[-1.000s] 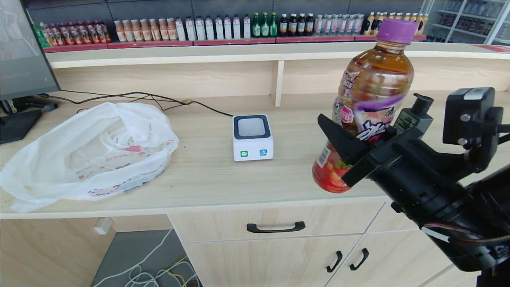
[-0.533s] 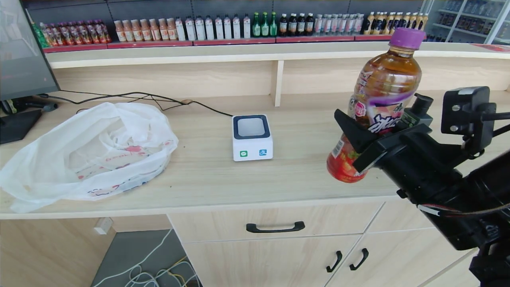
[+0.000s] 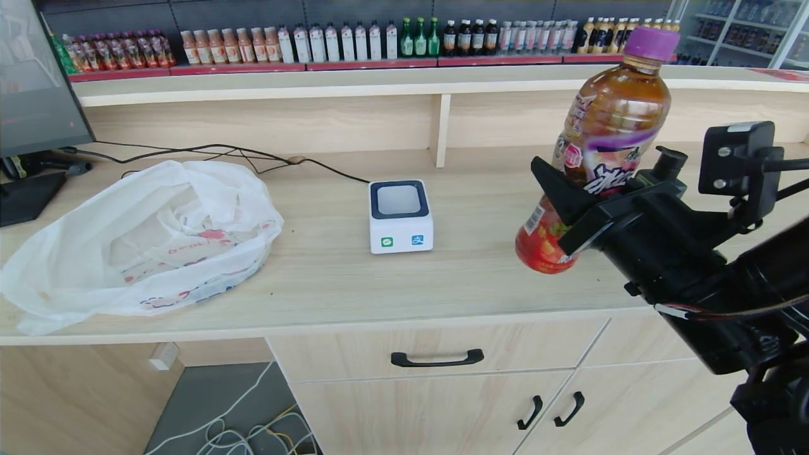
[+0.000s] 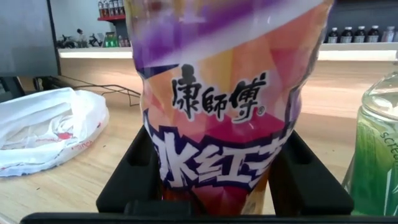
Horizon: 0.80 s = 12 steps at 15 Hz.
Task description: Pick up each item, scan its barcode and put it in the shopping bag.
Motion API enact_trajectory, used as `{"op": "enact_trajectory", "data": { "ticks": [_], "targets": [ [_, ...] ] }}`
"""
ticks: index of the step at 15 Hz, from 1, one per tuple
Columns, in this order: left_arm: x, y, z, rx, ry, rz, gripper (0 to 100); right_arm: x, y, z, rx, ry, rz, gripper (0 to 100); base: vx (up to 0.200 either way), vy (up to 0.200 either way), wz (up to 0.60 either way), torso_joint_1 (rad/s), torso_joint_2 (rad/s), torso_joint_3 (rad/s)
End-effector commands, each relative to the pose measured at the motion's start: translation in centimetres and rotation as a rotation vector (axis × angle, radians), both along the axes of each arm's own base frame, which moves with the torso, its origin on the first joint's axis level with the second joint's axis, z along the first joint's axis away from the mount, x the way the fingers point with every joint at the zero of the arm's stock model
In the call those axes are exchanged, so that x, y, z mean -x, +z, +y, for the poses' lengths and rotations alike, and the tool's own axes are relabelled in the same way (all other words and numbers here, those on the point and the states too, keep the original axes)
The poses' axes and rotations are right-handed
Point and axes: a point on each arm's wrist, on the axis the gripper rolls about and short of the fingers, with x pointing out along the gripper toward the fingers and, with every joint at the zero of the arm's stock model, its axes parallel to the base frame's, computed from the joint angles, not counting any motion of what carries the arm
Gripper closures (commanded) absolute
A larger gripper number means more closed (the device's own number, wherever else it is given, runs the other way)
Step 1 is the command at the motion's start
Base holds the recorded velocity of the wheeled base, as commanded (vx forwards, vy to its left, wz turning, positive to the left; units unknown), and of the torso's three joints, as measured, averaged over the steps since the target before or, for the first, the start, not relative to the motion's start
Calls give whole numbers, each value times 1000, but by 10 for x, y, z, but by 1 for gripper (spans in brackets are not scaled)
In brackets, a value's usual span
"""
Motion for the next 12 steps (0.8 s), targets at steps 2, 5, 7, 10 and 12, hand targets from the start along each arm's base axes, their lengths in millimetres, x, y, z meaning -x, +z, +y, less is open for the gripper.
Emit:
{"op": "enact_trajectory", "data": {
  "ticks": [2, 5, 7, 10, 12],
  "targets": [
    [0, 0, 0, 0, 0, 0, 0, -4, 0, -4, 1, -22, -1, 100, 0, 0, 0, 0, 0, 0],
    [0, 0, 0, 0, 0, 0, 0, -6, 3, -6, -6, -31, -11, 100, 0, 0, 0, 0, 0, 0],
    [0, 0, 0, 0, 0, 0, 0, -6, 4, -5, -8, -31, -13, 100, 0, 0, 0, 0, 0, 0],
    [0, 0, 0, 3, 0, 0, 0, -7, 4, -5, -8, -32, -17, 100, 0, 200, 0, -2, -1, 4],
    [0, 0, 0, 2, 0, 0, 0, -8, 3, -4, -6, -32, -13, 100, 0, 200, 0, 15, 15, 0]
  ]
}}
